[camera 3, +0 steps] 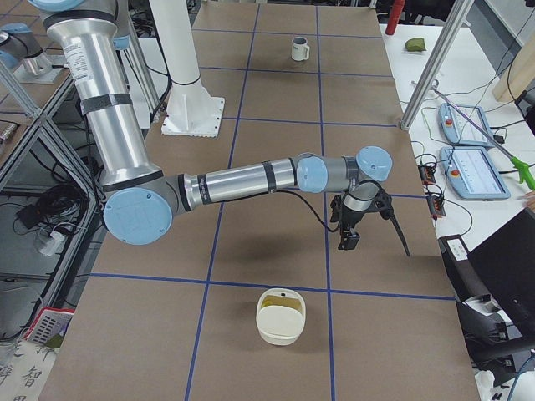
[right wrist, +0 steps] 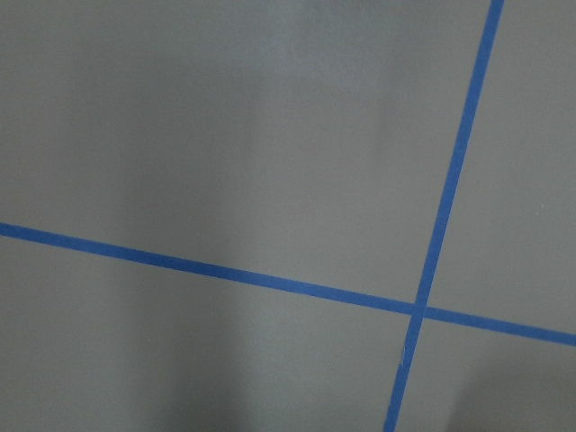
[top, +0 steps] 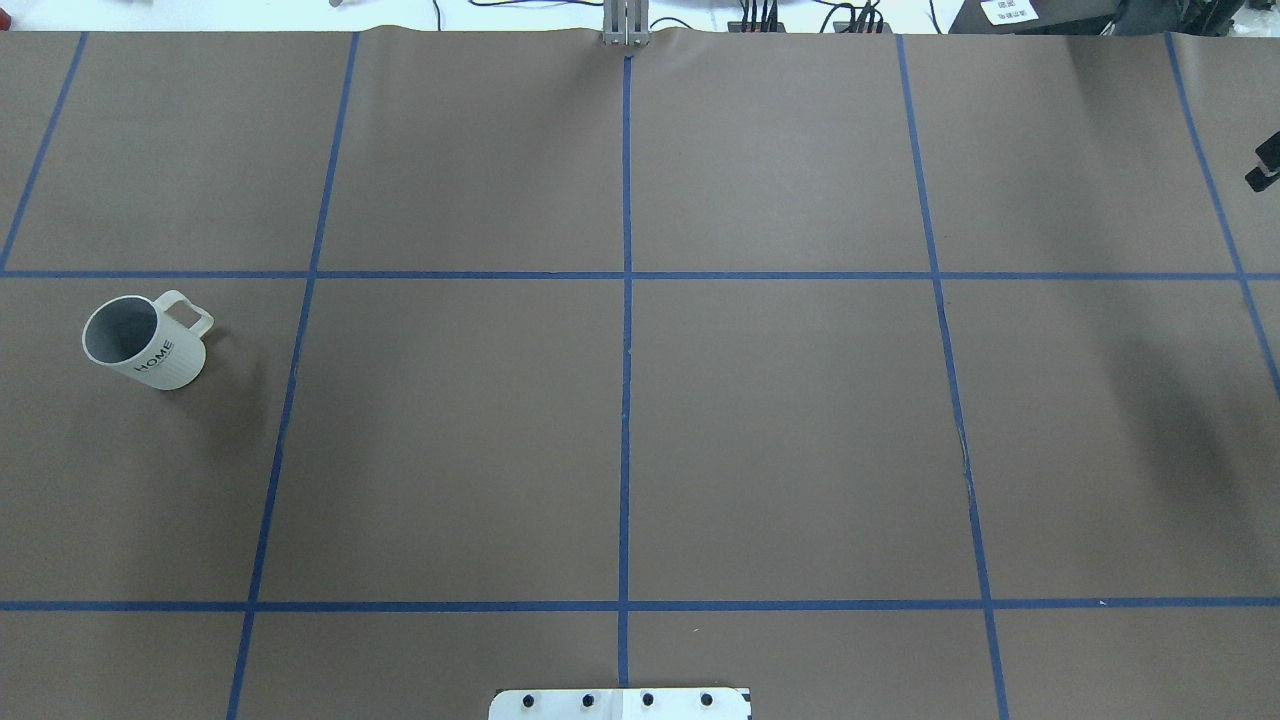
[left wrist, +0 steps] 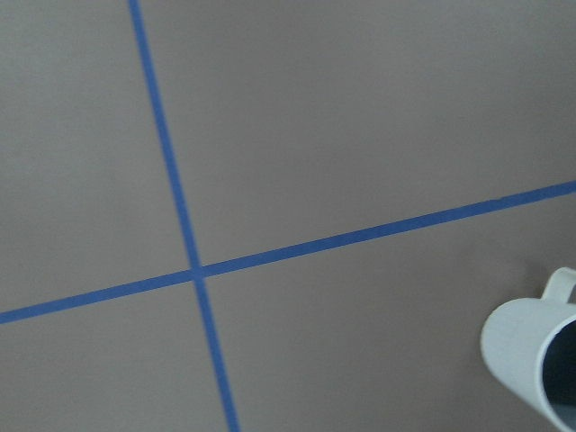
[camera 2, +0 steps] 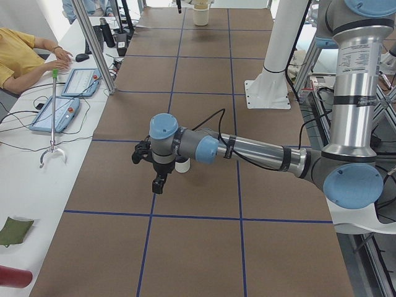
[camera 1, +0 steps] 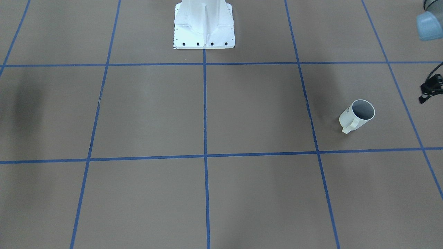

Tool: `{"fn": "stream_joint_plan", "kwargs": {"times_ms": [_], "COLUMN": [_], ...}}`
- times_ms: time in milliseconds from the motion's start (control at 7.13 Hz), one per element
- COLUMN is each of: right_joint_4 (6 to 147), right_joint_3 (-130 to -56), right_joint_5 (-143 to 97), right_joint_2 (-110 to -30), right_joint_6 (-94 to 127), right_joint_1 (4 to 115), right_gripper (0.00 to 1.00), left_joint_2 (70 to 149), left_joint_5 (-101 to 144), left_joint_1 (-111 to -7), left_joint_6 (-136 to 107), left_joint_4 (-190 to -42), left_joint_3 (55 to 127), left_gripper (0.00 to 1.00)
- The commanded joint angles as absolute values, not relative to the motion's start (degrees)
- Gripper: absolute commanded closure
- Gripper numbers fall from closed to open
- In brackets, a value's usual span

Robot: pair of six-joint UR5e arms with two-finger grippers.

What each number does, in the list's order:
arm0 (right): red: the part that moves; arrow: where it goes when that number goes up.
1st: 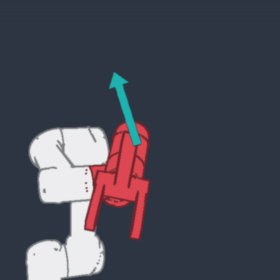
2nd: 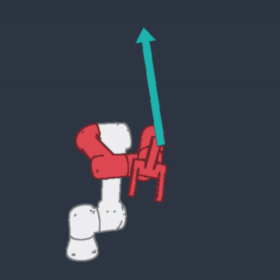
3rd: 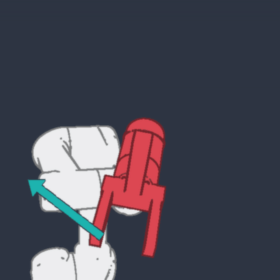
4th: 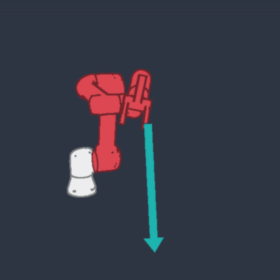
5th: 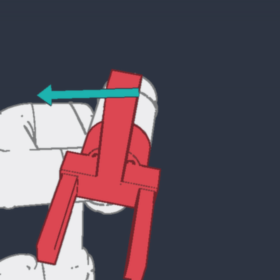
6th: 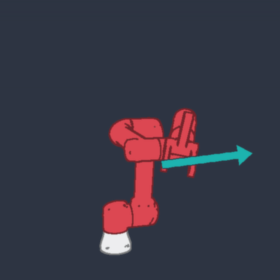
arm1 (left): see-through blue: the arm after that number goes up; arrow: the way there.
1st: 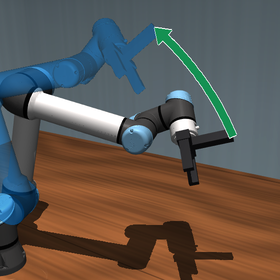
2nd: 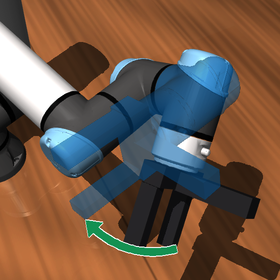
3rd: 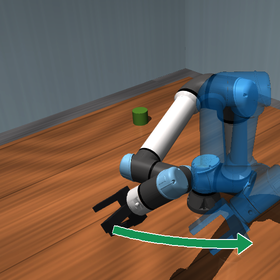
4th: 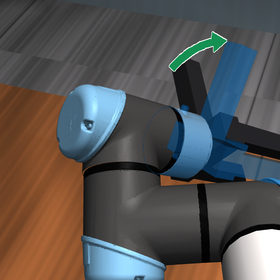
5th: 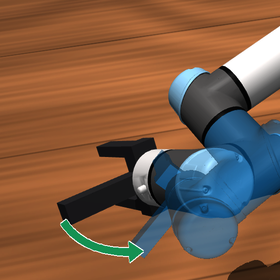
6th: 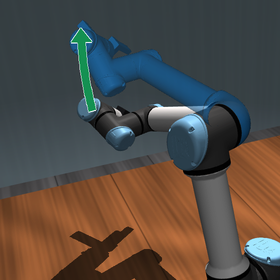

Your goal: Left arm hands cup to right arm to dump lemon

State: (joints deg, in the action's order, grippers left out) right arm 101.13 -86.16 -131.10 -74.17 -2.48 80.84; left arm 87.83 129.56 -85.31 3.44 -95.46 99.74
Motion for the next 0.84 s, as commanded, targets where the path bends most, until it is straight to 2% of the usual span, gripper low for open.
{"fn": "stream_joint_plan", "kwargs": {"times_ms": [0, 280, 701], "right_joint_4": [102.13, 101.78, 101.51], "right_joint_3": [-85.86, -86.39, -90.96], "right_joint_5": [-131.13, -131.57, -131.48], "right_joint_2": [-74.97, -76.10, -80.76], "right_joint_6": [-2.63, -3.43, -3.69], "right_joint_1": [81.47, 84.53, 85.34], "right_gripper": [0.00, 0.00, 0.00], "left_joint_2": [85.16, 85.87, 86.75], "left_joint_5": [129.20, 129.81, 131.04], "left_joint_1": [-87.53, -88.42, -88.42], "left_joint_6": [7.38, 6.86, 6.94], "left_joint_4": [-95.10, -94.05, -92.37], "left_joint_3": [95.57, 96.15, 96.50], "left_gripper": [0.00, 0.00, 0.00]}}
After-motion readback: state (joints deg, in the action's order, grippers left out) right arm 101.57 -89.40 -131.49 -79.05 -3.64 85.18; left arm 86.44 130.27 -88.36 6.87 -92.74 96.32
